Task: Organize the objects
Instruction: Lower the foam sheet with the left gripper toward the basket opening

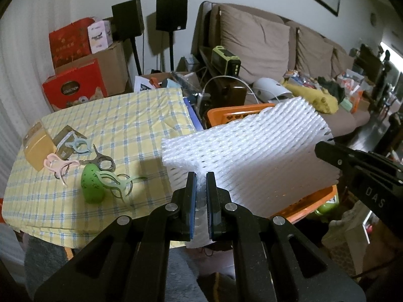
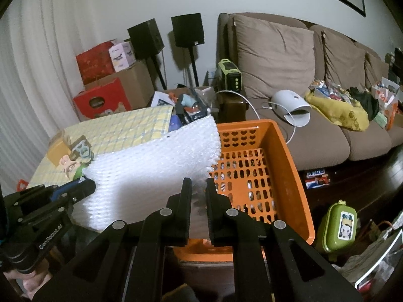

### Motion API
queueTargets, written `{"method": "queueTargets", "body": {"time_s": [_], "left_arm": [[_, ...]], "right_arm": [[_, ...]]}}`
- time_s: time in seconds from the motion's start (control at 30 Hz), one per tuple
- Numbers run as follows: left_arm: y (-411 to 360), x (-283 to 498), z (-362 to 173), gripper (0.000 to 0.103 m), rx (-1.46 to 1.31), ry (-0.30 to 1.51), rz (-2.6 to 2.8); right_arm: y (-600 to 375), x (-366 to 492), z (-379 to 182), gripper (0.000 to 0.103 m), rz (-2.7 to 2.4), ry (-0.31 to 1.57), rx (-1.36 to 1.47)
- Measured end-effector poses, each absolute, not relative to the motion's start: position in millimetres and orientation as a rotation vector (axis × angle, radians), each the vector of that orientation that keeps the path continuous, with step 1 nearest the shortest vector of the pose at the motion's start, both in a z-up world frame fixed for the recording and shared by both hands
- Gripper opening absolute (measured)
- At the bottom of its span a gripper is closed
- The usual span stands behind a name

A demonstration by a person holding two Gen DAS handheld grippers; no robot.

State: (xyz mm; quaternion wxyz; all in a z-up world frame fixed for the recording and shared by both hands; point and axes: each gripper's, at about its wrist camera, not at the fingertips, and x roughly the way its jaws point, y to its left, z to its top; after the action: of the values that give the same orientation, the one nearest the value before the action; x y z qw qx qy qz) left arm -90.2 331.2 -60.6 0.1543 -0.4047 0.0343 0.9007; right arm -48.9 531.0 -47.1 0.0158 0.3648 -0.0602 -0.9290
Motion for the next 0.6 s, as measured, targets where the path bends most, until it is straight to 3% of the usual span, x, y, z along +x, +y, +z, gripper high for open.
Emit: {"method": "queueTargets", "body": {"time_s": [0.6], "left_arm": [[357.8, -81.9, -50.8, 0.006, -1.094, 0.154, 2.572]], "right_arm": [[533.0, -43.2, -41.1, 0.01, -2.891, -0.184, 1.13]]}}
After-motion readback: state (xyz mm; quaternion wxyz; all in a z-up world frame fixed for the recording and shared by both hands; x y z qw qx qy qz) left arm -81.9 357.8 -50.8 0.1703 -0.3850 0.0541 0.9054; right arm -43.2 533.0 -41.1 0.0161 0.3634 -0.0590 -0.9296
